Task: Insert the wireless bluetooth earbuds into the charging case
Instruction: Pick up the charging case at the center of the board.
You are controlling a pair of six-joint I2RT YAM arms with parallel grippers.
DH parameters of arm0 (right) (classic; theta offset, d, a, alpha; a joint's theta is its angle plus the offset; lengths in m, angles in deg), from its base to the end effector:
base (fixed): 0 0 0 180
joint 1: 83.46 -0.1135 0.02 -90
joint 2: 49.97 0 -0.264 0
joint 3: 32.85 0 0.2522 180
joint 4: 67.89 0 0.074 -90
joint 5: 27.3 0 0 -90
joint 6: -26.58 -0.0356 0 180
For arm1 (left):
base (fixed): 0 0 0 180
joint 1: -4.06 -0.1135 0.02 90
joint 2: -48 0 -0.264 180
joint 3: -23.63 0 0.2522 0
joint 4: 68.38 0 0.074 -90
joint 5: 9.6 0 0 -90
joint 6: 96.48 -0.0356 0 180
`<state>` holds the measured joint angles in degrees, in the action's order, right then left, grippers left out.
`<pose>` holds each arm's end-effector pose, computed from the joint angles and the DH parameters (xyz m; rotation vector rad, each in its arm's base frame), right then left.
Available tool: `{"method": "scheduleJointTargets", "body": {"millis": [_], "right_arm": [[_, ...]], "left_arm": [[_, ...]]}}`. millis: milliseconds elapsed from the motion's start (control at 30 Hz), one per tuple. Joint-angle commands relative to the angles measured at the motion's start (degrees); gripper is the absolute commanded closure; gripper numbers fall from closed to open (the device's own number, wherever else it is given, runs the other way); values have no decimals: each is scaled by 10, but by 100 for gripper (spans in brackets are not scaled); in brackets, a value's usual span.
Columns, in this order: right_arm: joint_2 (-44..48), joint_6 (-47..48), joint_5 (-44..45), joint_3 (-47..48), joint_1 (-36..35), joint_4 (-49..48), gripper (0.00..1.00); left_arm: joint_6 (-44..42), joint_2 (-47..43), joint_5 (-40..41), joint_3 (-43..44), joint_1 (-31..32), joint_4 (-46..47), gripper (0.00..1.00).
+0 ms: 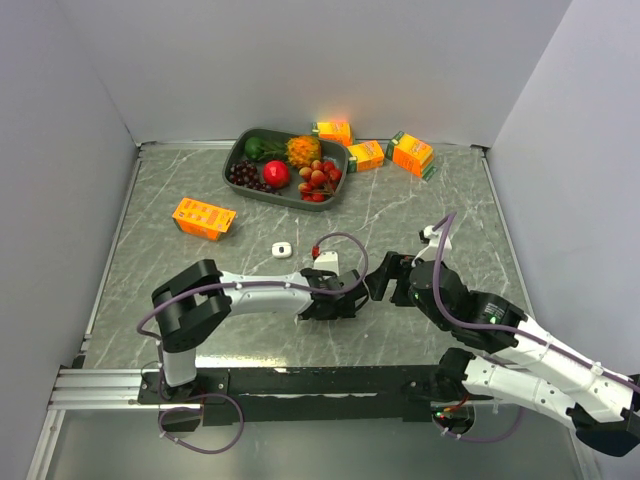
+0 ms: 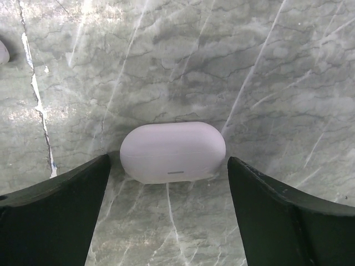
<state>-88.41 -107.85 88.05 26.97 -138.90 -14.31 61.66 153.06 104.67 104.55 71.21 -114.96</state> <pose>0.0908 0.1049 0.3130 0.0584 2.1268 0.5864 0.1509 -0.3204 0.1648 -0.1183 2.6180 -0.1972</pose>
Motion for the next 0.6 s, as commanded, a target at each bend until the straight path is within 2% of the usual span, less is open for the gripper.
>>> {"method": "scheduleJointTargets", "body": {"millis": [0, 133, 333, 433, 533, 567], "right_arm": [[7, 11, 11, 5, 2, -18, 9], [14, 14, 14, 4, 2, -21, 9], [41, 12, 12, -13, 2, -30, 9], [48, 16, 15, -16, 2, -26, 9], [49, 23, 16, -12, 2, -26, 9], [49, 25, 17, -10, 2, -25, 9]], "left_arm": [[23, 51, -19, 23, 3, -57, 10], [44, 91, -3, 65, 7, -111, 8], [56, 103, -3, 67, 11, -119, 12], [60, 99, -7, 61, 16, -116, 16], [58, 91, -8, 51, 20, -104, 23], [57, 89, -9, 49, 21, -102, 29]]}}
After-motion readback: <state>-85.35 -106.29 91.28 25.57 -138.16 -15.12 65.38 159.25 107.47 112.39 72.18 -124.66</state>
